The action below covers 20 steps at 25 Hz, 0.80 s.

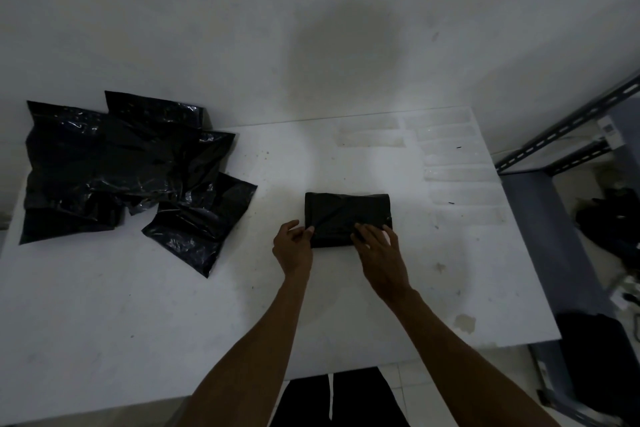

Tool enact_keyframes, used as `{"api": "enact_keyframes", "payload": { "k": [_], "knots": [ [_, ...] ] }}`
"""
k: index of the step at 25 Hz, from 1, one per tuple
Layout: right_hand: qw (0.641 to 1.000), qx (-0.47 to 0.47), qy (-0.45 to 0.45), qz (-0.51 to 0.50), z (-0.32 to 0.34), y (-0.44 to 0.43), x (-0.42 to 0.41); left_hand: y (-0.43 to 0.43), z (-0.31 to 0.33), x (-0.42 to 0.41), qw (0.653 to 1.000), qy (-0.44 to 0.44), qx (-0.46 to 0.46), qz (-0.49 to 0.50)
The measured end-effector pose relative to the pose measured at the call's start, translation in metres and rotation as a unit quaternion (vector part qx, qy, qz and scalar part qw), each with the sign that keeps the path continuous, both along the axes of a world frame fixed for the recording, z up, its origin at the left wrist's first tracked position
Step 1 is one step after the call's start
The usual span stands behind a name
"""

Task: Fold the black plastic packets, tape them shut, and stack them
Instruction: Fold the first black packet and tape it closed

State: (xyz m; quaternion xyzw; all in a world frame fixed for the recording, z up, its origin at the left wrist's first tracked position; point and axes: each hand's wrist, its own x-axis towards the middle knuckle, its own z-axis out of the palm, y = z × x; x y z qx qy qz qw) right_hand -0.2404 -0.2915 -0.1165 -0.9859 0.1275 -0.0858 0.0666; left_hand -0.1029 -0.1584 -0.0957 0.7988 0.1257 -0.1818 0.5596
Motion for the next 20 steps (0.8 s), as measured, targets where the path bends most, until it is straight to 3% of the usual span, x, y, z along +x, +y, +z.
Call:
{"api": "enact_keyframes", "payload": {
  "k": [4,5,7,8,10,11,12,17,20],
  "knots": [
    [1.0,-0.007,0.005,0.013,0.006,-0.004,0.004,-0.002,0.003,-0.003,1.0,-0.007,0.014,-0.012],
    [1.0,-0.005,0.01,0.015,0.007,-0.003,0.005,-0.004,0.008,-0.006,0.999,-0.034,0.035,-0.017],
    [1.0,-0.003,0.009,0.013,0.007,-0.004,0.006,-0.009,0.014,-0.016,0.975,-0.169,0.127,-0.067],
    [1.0,0.0,0.005,0.012,0.006,-0.005,0.005,-0.009,0.015,-0.022,0.94,-0.266,0.167,-0.135],
    [1.0,0.007,-0.014,0.017,0.007,-0.005,0.004,-0.008,0.005,-0.029,0.825,-0.426,0.179,-0.325],
    [0.999,0.01,-0.024,0.02,0.007,-0.005,0.004,-0.007,-0.004,-0.031,0.779,-0.458,0.172,-0.393],
    [0.999,0.011,-0.033,0.022,0.007,-0.006,0.003,-0.004,-0.012,-0.032,0.758,-0.459,0.168,-0.431],
    [0.998,0.032,-0.044,0.008,0.009,-0.017,0.012,-0.004,-0.029,-0.023,0.775,-0.406,0.187,-0.447],
    [0.989,0.098,-0.107,0.002,0.017,-0.03,0.017,-0.01,-0.025,-0.014,0.765,-0.417,0.183,-0.456]
  ]
}}
